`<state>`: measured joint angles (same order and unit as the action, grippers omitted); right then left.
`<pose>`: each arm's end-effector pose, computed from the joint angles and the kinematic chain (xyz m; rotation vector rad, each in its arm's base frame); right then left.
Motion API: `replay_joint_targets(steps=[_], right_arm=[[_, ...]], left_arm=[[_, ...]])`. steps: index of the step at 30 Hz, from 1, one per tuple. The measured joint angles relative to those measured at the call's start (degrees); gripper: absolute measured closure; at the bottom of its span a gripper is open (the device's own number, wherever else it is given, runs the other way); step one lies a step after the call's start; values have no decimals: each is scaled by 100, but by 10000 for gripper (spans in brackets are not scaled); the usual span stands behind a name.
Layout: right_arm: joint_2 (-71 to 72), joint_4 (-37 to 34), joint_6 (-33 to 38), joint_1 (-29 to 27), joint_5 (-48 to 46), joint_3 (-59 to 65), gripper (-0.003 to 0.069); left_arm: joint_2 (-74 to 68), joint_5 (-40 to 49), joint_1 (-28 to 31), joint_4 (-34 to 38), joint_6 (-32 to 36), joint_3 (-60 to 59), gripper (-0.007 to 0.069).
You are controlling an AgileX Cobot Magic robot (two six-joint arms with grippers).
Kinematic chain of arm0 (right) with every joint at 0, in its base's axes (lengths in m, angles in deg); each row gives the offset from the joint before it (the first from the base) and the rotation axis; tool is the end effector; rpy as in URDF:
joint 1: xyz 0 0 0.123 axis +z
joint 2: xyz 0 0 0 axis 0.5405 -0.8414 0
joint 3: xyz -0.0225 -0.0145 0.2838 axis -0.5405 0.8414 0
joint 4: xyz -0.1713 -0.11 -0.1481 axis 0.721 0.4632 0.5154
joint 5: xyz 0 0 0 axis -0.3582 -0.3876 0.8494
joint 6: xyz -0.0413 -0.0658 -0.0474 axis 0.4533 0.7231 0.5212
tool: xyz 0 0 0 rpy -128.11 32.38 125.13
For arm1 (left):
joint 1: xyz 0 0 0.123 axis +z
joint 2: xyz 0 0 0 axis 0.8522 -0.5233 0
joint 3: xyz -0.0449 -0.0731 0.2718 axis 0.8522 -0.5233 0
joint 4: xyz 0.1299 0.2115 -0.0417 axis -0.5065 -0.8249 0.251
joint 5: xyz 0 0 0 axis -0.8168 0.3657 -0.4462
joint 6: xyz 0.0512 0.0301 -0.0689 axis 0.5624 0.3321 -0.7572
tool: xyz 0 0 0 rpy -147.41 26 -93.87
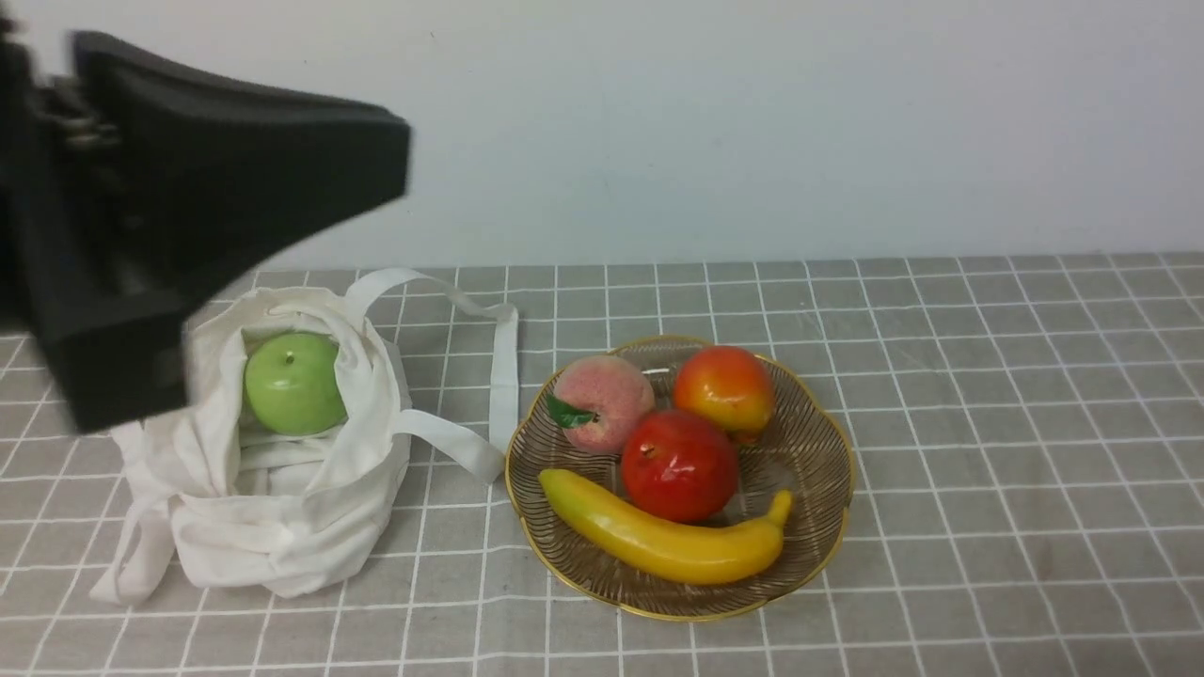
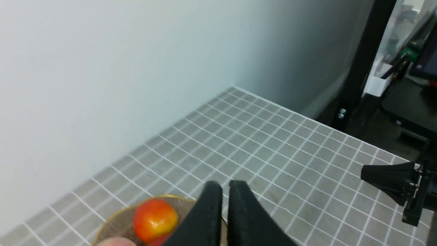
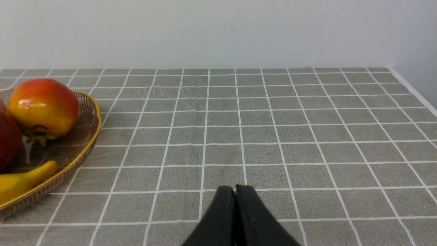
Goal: Take the fruit out of the bag on the grey coffee tablecloth and place them on the plate.
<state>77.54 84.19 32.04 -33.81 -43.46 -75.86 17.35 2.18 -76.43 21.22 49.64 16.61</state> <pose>0.0522 -0.0021 0.1719 0.0186 1.8766 -0.0295 0.1205 -0.0888 0.4436 0.7436 1.6471 -0.6437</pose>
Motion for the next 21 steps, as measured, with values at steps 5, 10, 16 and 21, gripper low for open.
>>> replay_joint_targets(steps=[5,10,16,21], right_arm=[[0,0,0,0,0,0,676],[0,0,0,0,0,0,676],[0,0,0,0,0,0,676],[0,0,0,0,0,0,676]], left_arm=[[687,294,0,-168,-62,0,632],[1134,510,1,-80,-87,0,632],[1673,236,1,-616,-179,0,632],[1894,77,1,-2126,-1089,-105,632]])
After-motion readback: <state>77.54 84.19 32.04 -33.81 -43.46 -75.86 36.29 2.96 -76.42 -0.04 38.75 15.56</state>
